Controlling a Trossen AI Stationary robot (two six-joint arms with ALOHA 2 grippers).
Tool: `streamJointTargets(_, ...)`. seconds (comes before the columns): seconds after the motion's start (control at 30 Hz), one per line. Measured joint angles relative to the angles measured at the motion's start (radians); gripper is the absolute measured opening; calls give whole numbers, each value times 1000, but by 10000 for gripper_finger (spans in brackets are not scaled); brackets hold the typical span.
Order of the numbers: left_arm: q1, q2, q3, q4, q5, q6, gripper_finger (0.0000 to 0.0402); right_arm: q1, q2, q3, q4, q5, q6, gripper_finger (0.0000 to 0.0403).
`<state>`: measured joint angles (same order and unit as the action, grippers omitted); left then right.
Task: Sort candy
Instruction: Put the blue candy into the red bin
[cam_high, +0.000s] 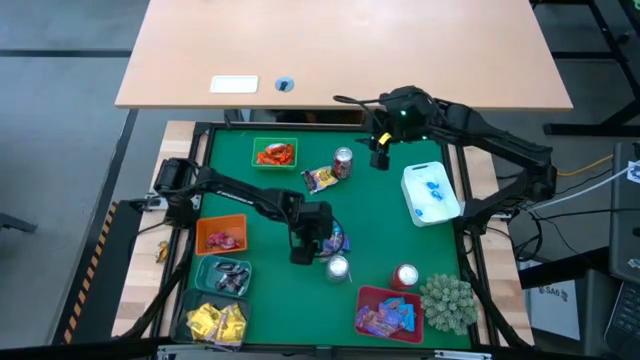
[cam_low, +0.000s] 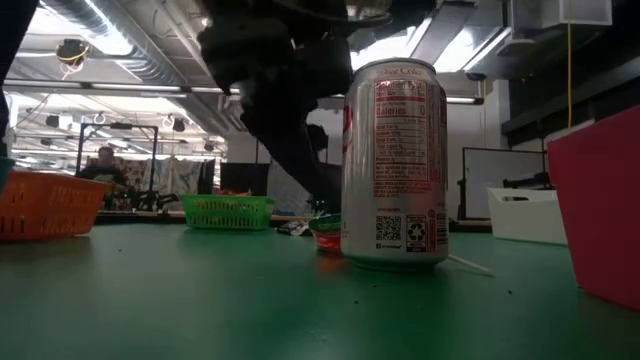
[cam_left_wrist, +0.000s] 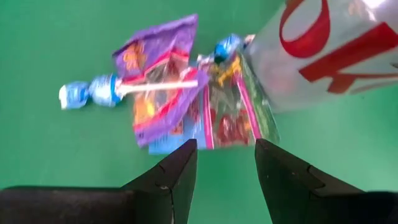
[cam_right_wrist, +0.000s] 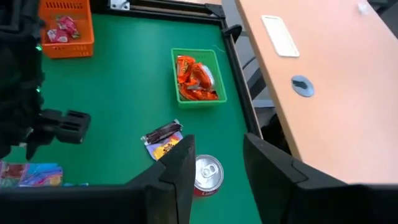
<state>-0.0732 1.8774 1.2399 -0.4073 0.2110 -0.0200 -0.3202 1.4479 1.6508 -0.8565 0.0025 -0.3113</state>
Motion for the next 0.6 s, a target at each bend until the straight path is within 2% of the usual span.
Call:
streamJointTargets(0.13,6,0,-62,129,12,9,151,0,7,0,1,-15,4,131)
streamJointTargets(0.3,-3,0,-97,148,3,32,151,0,22,-10,21,-22,5,131)
streamJointTargets(0.5,-33,0,-124,257,-24,55,151,-1,48,-11,29,-21,4,131)
streamJointTargets(0.6,-45,0,-125,275,-70,89,151,-1,58,-11,28,-21,4,131)
